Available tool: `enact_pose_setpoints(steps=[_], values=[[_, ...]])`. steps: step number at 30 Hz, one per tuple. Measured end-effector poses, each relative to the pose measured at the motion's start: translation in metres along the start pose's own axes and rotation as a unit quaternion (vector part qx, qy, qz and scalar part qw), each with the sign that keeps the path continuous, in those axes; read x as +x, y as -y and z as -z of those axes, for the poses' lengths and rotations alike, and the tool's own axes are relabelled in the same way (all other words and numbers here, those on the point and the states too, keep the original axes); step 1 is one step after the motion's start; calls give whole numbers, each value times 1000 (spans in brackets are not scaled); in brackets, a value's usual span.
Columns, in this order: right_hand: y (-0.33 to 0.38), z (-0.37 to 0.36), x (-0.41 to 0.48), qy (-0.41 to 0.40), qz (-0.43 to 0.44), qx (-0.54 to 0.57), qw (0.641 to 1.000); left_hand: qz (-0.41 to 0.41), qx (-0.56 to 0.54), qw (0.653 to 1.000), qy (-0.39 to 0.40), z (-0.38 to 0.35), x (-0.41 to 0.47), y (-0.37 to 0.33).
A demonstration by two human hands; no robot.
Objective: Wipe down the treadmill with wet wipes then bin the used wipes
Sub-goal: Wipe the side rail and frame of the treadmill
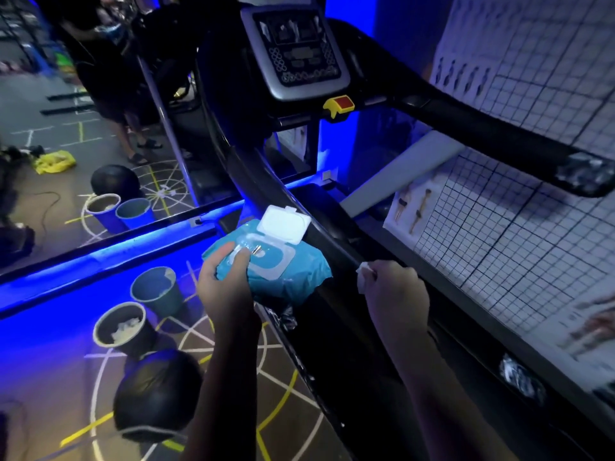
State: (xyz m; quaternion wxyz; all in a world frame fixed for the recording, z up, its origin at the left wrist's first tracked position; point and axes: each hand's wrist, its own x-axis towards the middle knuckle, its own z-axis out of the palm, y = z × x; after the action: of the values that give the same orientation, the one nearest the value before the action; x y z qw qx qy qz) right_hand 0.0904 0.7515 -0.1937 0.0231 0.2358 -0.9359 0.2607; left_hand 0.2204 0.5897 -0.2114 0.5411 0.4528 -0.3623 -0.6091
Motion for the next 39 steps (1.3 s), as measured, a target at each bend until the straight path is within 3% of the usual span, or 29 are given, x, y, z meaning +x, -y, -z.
enact_pose_setpoints(steps=[5,9,16,22,26,31,34,39], values=[[28,-13,27,28,-46,20,998,-32,8,999,-27,-8,21,-3],[27,-7,24,42,-22,63,997,-70,23,997,-27,-10,38,-3],[-4,12,7,-64,-33,117,991,-95,32,995,-21,-10,42,11],[-9,21,11,31,40,184,982,-92,25,994,-44,-18,32,5],[-9,23,19,125,109,146,975,-117,52,990,-53,-15,25,-8],[-30,48,36,235,182,159,942,-99,47,992,-66,-6,20,-3],[-31,51,40,249,172,219,927,-90,41,992,-76,-5,14,0],[-18,33,43,178,138,260,939,-84,26,992,-87,-7,3,4]])
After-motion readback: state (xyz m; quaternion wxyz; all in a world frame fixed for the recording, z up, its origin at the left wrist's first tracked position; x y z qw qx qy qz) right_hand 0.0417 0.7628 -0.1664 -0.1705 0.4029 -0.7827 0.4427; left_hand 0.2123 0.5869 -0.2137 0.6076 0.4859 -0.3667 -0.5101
